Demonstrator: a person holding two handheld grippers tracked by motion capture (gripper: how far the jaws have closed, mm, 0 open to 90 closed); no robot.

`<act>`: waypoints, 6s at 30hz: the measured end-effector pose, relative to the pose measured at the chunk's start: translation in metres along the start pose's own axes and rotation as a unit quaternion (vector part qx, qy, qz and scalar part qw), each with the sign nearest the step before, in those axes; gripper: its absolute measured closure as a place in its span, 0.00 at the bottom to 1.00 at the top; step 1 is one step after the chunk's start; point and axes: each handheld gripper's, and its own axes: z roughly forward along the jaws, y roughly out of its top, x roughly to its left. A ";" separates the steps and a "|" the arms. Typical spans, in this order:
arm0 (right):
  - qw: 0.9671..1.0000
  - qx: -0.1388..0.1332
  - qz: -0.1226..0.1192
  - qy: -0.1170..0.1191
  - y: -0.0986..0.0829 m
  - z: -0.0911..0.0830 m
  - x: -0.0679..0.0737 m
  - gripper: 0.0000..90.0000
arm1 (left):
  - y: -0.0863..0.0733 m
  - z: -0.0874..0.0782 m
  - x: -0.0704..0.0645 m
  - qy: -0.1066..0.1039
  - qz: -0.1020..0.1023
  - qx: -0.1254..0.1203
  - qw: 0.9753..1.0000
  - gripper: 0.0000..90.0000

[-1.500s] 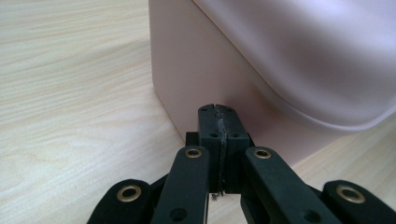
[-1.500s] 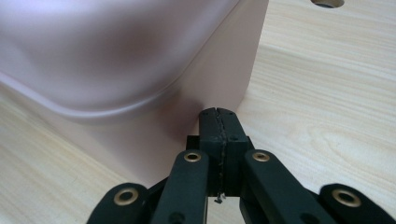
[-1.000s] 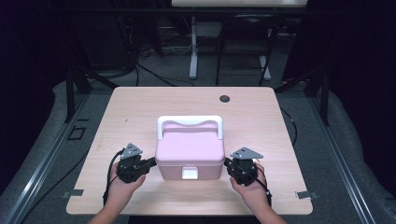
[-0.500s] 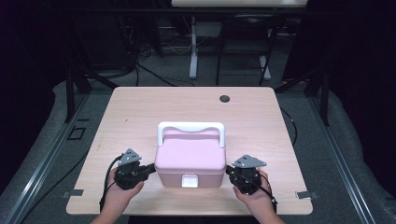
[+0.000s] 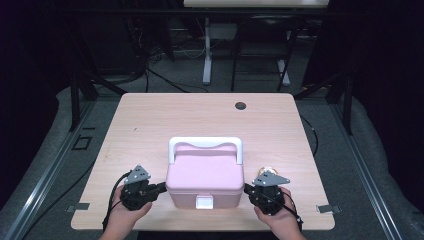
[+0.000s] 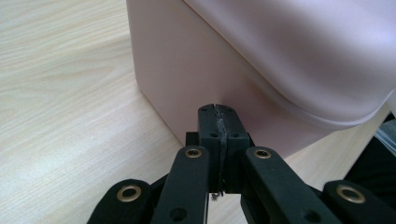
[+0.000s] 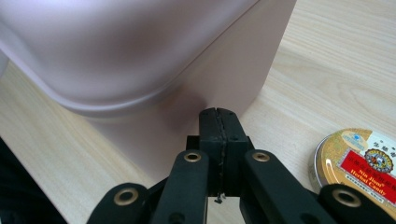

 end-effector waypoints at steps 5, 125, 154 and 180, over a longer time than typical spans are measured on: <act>1.000 0.001 -0.011 0.007 -0.003 -0.004 0.001 1.00 | -0.002 -0.002 -0.003 -0.005 0.003 0.002 1.000 1.00; 0.990 0.035 -0.031 0.135 0.099 -0.018 -0.039 0.66 | 0.090 -0.011 0.015 -0.076 0.034 0.008 0.996 0.68; 0.988 -0.006 -0.085 0.130 0.102 -0.034 -0.025 0.78 | 0.090 -0.026 -0.001 -0.056 0.075 -0.004 0.996 0.80; 0.988 0.000 -0.047 0.147 0.105 -0.027 -0.034 0.82 | 0.094 -0.021 0.006 -0.067 0.069 -0.015 0.995 0.82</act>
